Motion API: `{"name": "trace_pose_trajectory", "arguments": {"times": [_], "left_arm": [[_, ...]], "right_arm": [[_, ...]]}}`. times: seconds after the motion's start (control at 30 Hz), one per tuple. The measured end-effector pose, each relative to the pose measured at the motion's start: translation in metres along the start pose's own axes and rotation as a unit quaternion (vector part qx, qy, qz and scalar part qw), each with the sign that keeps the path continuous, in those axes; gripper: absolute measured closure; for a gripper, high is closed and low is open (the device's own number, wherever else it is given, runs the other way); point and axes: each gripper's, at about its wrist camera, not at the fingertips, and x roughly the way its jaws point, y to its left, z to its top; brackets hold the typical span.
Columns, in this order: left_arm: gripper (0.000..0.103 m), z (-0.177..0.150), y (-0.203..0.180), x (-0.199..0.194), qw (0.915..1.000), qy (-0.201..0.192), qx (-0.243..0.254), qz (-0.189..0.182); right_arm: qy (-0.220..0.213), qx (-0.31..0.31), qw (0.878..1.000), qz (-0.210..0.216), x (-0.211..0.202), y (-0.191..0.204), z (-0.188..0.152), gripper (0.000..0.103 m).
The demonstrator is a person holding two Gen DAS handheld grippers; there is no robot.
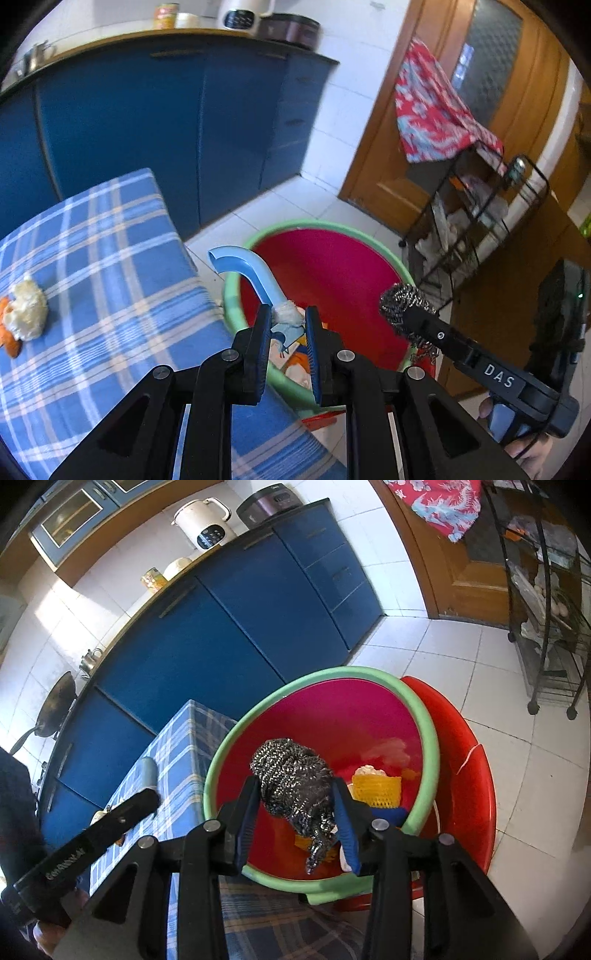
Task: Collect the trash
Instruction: 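Carry the scrubber and blue plastic piece over the red bucket with both tools, then open both tools to drop the scrubber and blue piece into the bucket, then move both tools back over the table toward the remaining trash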
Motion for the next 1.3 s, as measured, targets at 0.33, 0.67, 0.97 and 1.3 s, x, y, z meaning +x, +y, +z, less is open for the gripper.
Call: {"name": "trace_pose_trajectory", "arguments": {"times": [0.33,0.67,0.97,1.3], "left_arm": [[0.065,-0.001,-0.008,0.010,0.9999,0.006,0.009,0.008],[0.065,-0.005,0.002,-0.005,0.9998,-0.003,-0.014,0.017],[0.065,-0.009,0.031,-0.036,0.9975,-0.027,-0.046,0.046],[0.063,-0.015,0.077,-0.076,0.9901,-0.061,-0.086,0.092]], "right_arm": [[-0.020,0.001,1.000,-0.005,-0.012,-0.009,0.002,0.051],[-0.027,0.000,1.000,0.003,-0.023,-0.004,0.000,0.051],[-0.034,-0.034,0.999,0.025,-0.033,0.029,0.000,0.051],[-0.029,-0.092,0.994,0.056,-0.037,0.082,-0.003,0.051]]}}
